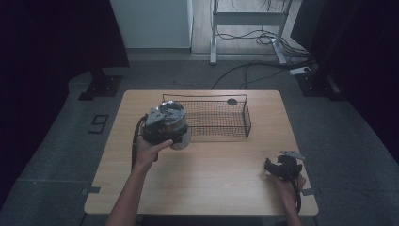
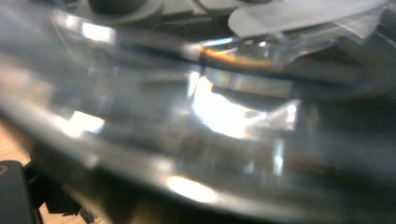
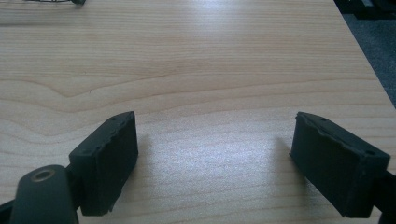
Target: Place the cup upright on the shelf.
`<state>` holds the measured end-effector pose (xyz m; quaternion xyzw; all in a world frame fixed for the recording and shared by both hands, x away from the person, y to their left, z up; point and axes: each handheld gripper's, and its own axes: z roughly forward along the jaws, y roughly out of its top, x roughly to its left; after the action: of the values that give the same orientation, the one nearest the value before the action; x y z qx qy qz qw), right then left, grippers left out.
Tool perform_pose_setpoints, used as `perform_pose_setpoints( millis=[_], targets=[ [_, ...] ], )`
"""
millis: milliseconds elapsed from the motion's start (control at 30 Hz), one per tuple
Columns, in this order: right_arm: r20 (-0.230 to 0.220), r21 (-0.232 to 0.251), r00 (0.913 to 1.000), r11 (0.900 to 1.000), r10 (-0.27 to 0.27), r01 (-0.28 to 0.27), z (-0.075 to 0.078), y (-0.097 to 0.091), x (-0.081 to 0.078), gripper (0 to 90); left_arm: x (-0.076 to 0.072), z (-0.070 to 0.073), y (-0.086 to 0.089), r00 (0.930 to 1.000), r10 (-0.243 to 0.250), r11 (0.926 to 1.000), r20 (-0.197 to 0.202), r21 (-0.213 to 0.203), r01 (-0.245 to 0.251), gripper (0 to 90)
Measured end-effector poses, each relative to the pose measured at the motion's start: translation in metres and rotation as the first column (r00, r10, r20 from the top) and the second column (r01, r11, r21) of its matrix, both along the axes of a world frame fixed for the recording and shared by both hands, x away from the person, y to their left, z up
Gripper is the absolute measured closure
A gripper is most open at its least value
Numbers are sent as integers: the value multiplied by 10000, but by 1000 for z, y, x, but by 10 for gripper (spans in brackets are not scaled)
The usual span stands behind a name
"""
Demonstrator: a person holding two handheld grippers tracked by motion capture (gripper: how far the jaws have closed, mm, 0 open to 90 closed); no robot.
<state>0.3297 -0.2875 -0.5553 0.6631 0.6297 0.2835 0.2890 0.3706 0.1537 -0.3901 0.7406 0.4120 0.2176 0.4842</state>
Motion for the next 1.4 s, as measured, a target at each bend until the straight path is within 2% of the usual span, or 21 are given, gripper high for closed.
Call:
perform_pose_setpoints(
  millis=[167, 367, 700, 867, 1000, 1133, 1400],
  targets=[
    [2, 3, 10000, 10000, -10, 10, 0, 0, 0, 146, 6, 2, 0, 9999, 97, 10000, 56, 18, -97, 36],
    [-12, 7, 10000, 10000, -24, 24, 0, 0, 0, 146, 12, 5, 0, 9999, 135, 9997, 99, -180, -133, 36],
    [4, 18, 10000, 10000, -7, 7, 0, 0, 0, 147, 22, 10, -4, 9998, 156, 9998, 111, -76, -156, 36],
    [22, 18, 10000, 10000, -7, 7, 0, 0, 0, 147, 30, 10, -5, 9999, 54, 9997, -129, -217, -56, 36],
    [27, -1, 10000, 10000, 5, -5, 0, -1, 0, 147, 33, 12, -6, 9999, 94, 9998, -106, -167, -95, 36],
    [35, -7, 10000, 10000, 0, 0, 0, -1, 0, 147, 39, 14, -6, 9999, 135, 9990, -104, -428, -140, 36],
    [38, -8, 10000, 10000, 5, -5, 0, -1, 0, 148, 50, 11, -6, 9993, 275, 9989, -251, -361, -284, 36]
  ],
)
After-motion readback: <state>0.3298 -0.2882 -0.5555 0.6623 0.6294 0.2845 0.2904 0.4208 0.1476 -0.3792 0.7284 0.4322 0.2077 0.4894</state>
